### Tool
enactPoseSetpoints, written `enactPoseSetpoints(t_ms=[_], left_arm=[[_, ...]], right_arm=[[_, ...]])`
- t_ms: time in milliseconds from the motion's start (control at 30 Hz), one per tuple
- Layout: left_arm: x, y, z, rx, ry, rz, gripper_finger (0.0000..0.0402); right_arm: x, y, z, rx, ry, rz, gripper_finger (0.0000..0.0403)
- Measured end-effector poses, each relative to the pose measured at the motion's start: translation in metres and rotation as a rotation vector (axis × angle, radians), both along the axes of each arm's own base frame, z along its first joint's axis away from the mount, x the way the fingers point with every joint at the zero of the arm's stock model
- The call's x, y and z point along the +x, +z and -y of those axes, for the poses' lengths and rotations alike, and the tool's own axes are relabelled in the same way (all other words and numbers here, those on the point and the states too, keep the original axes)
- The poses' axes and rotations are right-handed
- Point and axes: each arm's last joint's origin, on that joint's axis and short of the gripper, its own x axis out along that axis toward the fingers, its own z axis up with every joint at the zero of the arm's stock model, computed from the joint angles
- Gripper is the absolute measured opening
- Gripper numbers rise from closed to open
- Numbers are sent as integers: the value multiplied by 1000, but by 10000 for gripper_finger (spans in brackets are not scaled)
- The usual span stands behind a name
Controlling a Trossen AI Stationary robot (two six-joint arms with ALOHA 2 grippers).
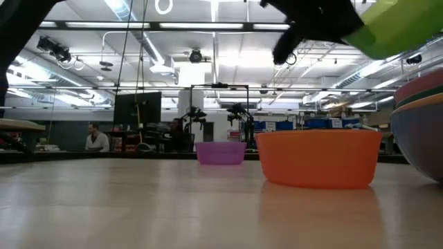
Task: Nest bowls inside each other
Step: Stack the light green bowl on top of the red bowl
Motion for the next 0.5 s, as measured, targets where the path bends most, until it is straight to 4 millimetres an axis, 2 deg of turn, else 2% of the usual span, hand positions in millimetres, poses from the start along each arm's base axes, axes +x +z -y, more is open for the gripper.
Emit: enactPoseSetpoints(t_ms=[133,300,333,500], left_arm=[[13,-13,-3,-54,18,61,2],[27,-39,-2,-106,-1,73,3],[31,-38,-1,-127,3,119,3],[32,-44,-1,-152,20,103,5]], right_arm=[[-1,1,0,-6,-3,26,135],[-1,1,0,-6,-5,28,133],[-1,1,0,-5,-5,27,133],[-1,0,0,-3,-5,24,132]])
